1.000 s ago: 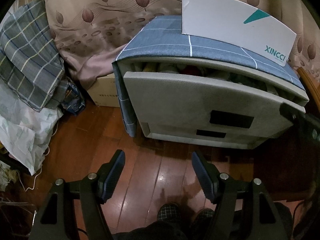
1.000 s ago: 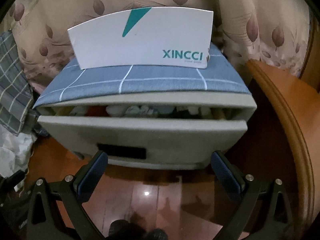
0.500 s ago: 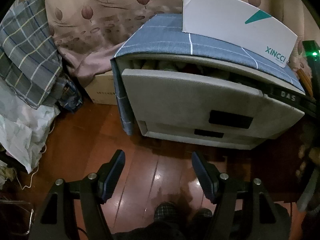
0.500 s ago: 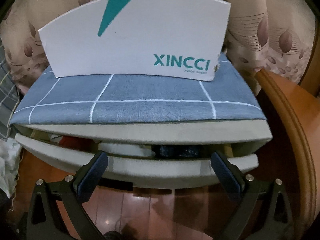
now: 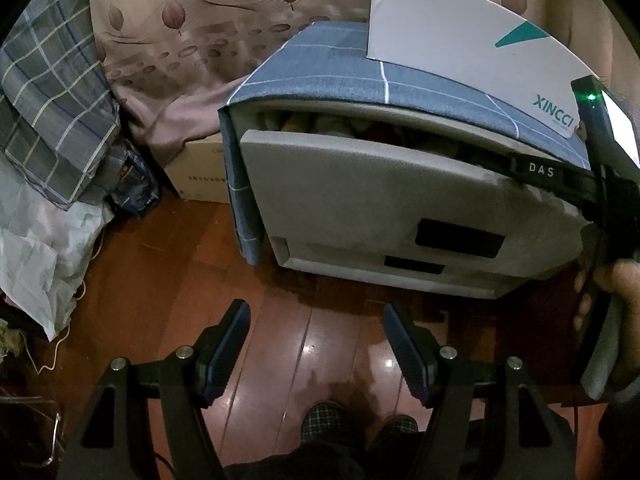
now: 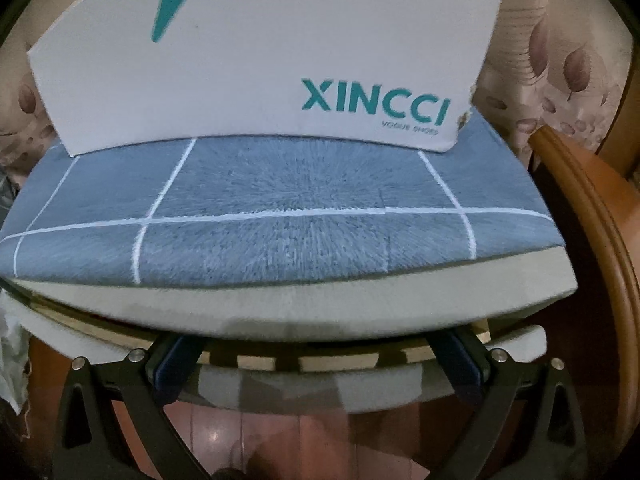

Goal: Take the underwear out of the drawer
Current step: 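Pull the grey drawer open with the right tool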

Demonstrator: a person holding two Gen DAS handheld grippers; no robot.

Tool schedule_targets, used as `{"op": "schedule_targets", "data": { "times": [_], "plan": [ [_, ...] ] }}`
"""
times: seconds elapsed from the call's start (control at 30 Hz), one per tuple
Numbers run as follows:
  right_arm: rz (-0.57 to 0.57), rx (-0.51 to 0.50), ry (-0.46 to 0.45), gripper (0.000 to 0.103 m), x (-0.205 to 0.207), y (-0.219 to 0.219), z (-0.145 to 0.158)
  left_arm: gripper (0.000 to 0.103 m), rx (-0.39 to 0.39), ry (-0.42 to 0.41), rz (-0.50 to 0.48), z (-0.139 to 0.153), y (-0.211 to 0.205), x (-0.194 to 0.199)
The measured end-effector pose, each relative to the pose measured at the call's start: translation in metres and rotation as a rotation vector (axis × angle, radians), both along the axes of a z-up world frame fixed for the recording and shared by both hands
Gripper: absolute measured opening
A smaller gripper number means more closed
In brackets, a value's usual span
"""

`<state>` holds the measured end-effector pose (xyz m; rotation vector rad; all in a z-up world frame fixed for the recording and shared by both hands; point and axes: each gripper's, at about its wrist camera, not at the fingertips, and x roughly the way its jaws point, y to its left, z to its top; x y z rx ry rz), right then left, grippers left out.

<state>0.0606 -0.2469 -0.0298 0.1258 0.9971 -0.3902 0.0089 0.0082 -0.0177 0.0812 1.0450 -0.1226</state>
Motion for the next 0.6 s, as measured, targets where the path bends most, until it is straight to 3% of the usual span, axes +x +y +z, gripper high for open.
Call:
{"op": "schedule_targets", "data": {
  "times": [0.23,0.6],
  "plan": [
    [0.001,0.017,0.065,0.101,-0.001,-0.002,0.001,0.071,-0.007,-0.001,0.008,0.001,0.001,0.001],
    [0.009,0.047,0.123,0.101,-0.041,0.012,-0.001,0.071,-0.043,-0.004,0.019,0.008,0.012,0.003]
  ]
}}
